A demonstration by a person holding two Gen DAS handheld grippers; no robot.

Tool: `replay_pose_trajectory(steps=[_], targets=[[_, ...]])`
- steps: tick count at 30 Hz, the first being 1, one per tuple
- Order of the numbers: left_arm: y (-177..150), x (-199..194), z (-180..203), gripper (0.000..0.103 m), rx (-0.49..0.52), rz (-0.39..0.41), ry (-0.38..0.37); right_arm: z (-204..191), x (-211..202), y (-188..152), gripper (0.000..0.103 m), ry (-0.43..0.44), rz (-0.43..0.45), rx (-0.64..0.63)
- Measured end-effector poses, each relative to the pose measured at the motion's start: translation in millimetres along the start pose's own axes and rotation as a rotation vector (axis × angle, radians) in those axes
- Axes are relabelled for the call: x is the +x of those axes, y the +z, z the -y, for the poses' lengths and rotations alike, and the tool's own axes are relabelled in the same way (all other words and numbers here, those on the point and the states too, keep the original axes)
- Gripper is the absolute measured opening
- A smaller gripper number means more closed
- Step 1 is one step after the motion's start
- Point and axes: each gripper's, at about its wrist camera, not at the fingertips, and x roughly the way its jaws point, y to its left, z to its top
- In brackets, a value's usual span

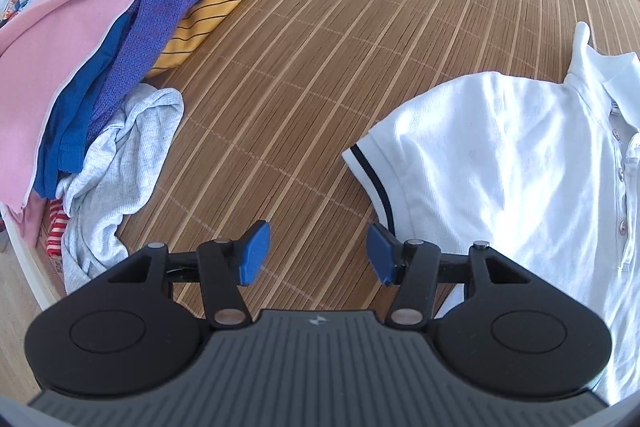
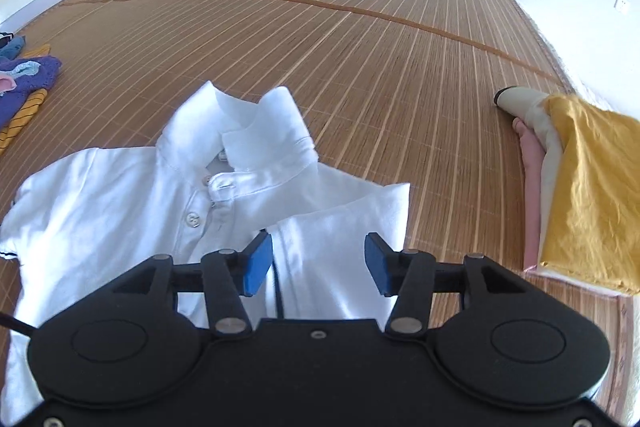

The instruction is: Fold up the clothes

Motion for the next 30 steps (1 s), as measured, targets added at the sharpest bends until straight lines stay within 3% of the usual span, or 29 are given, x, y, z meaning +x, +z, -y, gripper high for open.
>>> replay_pose_trajectory(steps=[2,6,8,12,15,16,18,21,24,27,29,30], targets=[[-1,-2,-1,0.060,0.002,-0.005,-0.004,2,9,10,0.070,0.015,-0.010,-0.130],[-1,-4,0,0.060,-0.001,-0.006,-0.012,14,29,24,0.068,0.134,-0.129,-0.344],[0,-2,2,0.060,-0.002,-0.008,-0.011,25,35,29,0.066,0.141,-0.180,-0.305],[1,2,3,0.060,-0.019,-0.018,-0.014,44,39,34,0.065,0.185,-0.189,-0.123],[3,2,3,0.060,-0.008,-0.012,-0.018,29,44,30,0.050,0.120,-0.170,-0.198],[4,2,3,0.060,-0.005,-0.010,-0.019,26,49,28,0.030,0.082,-0.185,-0.220],[4,1,2,0.060,-0.004,-0.006,-0.022,27,55,27,0.010,0.024,-0.212,-0.229],[4,1,0,0.060,-0.011,-0.002,-0.026,38,55,26,0.004,-0.044,-0.215,-0.175],[5,1,-2,0.060,-0.029,-0.003,-0.044,58,57,26,0.004,-0.097,-0.220,-0.096],[3,2,-2,0.060,-0.028,-0.009,-0.048,64,51,29,0.006,-0.010,-0.188,-0.075],[2,3,-3,0.060,-0.031,-0.017,-0.048,60,40,31,0.018,0.049,-0.149,-0.114],[1,4,-3,0.060,-0.037,-0.026,-0.048,54,35,33,0.033,0.069,-0.132,-0.154]])
